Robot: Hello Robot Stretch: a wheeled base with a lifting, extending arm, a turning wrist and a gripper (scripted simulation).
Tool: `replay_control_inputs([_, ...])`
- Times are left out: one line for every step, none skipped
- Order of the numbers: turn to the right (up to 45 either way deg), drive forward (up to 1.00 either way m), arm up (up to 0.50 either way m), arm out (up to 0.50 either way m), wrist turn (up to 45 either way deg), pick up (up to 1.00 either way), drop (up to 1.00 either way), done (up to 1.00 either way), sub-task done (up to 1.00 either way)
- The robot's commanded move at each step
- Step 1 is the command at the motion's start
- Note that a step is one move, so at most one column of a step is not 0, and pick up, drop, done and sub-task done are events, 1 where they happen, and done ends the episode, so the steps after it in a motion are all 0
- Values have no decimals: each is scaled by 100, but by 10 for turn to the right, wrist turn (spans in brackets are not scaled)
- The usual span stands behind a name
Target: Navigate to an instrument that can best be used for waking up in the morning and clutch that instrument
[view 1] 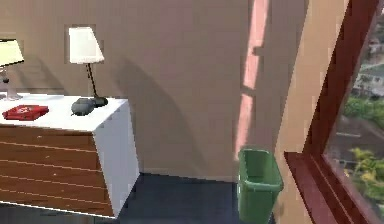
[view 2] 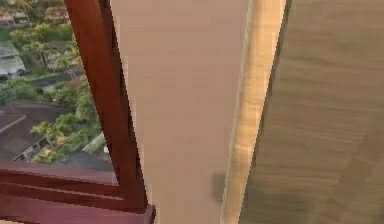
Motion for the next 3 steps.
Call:
replay_control_inputs([0, 5, 0, 0, 0, 0, 0, 0, 0])
replay_control_inputs([-360, 0, 0, 0, 0, 0, 0, 0, 0])
replay_control_inputs([0, 60, 0, 0, 0, 0, 0, 0, 0])
